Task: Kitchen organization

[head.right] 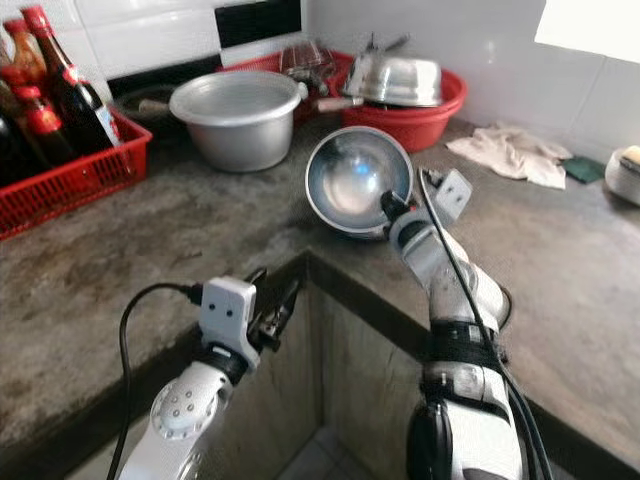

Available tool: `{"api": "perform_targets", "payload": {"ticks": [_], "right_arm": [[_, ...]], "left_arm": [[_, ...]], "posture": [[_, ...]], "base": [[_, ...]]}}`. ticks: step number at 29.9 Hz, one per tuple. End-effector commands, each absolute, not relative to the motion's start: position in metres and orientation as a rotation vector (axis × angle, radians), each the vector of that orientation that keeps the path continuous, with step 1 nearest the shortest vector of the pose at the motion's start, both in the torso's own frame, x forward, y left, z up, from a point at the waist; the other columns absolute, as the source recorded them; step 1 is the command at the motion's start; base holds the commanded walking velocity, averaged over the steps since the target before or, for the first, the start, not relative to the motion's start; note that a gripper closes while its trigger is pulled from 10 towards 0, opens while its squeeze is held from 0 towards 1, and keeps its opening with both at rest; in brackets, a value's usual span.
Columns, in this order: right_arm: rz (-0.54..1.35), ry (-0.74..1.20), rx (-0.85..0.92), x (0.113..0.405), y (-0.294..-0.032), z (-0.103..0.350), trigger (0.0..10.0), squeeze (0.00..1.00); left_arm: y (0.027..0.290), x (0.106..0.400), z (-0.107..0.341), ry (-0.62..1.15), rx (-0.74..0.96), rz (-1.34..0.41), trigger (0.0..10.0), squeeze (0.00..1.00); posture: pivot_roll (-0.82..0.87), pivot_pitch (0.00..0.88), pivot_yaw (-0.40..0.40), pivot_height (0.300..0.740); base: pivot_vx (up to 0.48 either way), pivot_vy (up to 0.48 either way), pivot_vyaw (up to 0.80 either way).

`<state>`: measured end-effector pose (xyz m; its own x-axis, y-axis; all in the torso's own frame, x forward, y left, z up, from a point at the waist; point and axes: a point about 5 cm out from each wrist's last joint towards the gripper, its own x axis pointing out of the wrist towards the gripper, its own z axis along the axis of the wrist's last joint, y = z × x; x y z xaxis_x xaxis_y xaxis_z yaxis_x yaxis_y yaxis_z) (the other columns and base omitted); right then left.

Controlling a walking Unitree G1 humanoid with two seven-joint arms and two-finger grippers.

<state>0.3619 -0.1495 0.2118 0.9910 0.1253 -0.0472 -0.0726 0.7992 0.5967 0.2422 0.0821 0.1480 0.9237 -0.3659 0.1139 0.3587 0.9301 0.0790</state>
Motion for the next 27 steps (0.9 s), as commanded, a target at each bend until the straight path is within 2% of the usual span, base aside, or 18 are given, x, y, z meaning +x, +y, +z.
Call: {"api": "perform_targets", "payload": {"ticks": [1, 4, 5, 6, 9, 13, 20, 24, 27], "right_arm": [[0.116, -0.023, 0.548, 0.35, -0.149, 0.228, 0.0, 0.0], [0.121, -0.131, 0.384, 0.335, -0.145, 0.238, 0.0, 0.0], [0.121, -0.131, 0.384, 0.335, -0.145, 0.238, 0.0, 0.0], [0.123, -0.207, 0.254, 0.325, -0.143, 0.245, 0.0, 0.0], [0.122, -0.281, 0.039, 0.312, -0.143, 0.248, 0.0, 0.0], [0.119, -0.317, -0.131, 0.294, -0.144, 0.244, 0.0, 0.0], [0.106, -0.369, -0.269, 0.271, -0.145, 0.236, 0.0, 0.0], [0.038, -0.381, -0.26, 0.264, -0.151, 0.235, 0.0, 0.0], [0.003, -0.372, -0.224, 0.265, -0.154, 0.235, 0.0, 0.0]], "left_arm": [[0.081, 0.244, 0.148, -0.129, 0.058, -0.381, 10.0, 0.0], [0.081, 0.244, 0.148, -0.128, 0.058, -0.384, 10.0, 0.0], [0.081, 0.244, 0.148, -0.128, 0.058, -0.384, 10.0, 0.0], [0.08, 0.244, 0.148, -0.129, 0.056, -0.386, 10.0, 0.0], [0.081, 0.244, 0.151, -0.136, 0.051, -0.388, 10.0, 0.0], [0.08, 0.243, 0.155, -0.154, 0.039, -0.39, 10.0, 0.0], [0.079, 0.242, 0.159, -0.164, 0.039, -0.4, 10.0, 0.0], [0.079, 0.242, 0.161, -0.172, 0.036, -0.406, 10.0, 0.0], [0.078, 0.243, 0.162, -0.178, 0.028, -0.411, 10.0, 0.0]], "posture": [[0.08, 0.043, -0.008, 0.74], [0.08, 0.044, -0.004, 0.74], [0.08, 0.044, -0.004, 0.74], [0.08, 0.045, -0.006, 0.74], [0.08, 0.047, -0.006, 0.74], [0.08, 0.047, -0.004, 0.74], [0.07, 0.042, 0.002, 0.74], [0.07, 0.04, 0.005, 0.74], [0.06, 0.033, 0.013, 0.74]], "base": [[0.0, 0.0, 0.0], [0.0, 0.0, 0.0], [0.0, 0.0, 0.0], [0.0, 0.0, 0.0], [0.0, 0.0, 0.0], [0.0, 0.0, 0.0], [0.0, 0.0, 0.0], [0.0, 0.0, 0.0], [0.0, 0.0, -0.63]]}}
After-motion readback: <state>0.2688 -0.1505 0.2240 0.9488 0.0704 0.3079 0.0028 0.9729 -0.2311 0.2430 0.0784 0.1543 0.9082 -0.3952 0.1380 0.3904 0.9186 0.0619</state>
